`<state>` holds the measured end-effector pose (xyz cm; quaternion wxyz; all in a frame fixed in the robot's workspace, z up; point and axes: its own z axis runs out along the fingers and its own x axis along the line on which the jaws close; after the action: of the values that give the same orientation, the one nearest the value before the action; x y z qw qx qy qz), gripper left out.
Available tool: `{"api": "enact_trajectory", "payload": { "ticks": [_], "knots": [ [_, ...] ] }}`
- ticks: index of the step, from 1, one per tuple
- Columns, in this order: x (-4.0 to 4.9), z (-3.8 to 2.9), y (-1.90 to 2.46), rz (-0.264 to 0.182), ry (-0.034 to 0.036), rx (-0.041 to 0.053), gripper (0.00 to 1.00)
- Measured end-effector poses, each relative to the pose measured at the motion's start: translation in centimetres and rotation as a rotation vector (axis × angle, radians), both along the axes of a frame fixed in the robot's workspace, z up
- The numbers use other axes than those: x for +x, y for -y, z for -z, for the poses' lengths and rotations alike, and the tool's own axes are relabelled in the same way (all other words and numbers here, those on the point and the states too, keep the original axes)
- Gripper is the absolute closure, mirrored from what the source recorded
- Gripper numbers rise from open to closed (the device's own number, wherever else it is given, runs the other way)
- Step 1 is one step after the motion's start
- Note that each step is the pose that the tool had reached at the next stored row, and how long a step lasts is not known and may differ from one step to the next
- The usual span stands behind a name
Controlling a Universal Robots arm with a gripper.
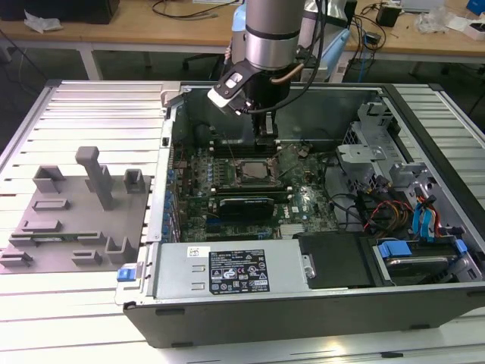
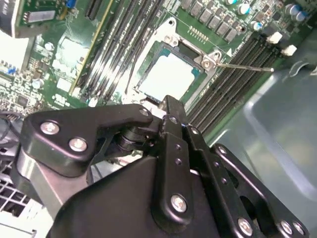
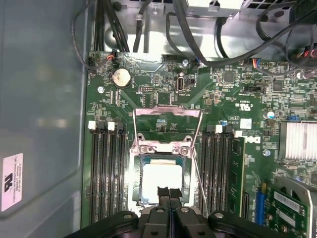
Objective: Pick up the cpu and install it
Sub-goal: 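Place the cpu into insertion slot, then close the cpu cover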
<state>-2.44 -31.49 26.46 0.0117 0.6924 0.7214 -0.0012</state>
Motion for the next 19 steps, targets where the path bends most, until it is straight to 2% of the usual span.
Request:
{"api": "enact_trajectory", "payload": {
  "ticks": [12, 14, 16, 19],
  "knots": [
    [0.0, -0.01, 0.0, 0.0, -0.0001, -0.002, 0.89],
    [0.0, -0.17, 0.0, 0.0, -0.0001, -0.0019, 0.89],
    [0.0, -0.69, 0.0, 0.0, -0.0002, -0.002, 0.89],
    [0.01, -0.92, 0.0, 0.0, 0.0, -0.0017, 0.89]
  ]
}}
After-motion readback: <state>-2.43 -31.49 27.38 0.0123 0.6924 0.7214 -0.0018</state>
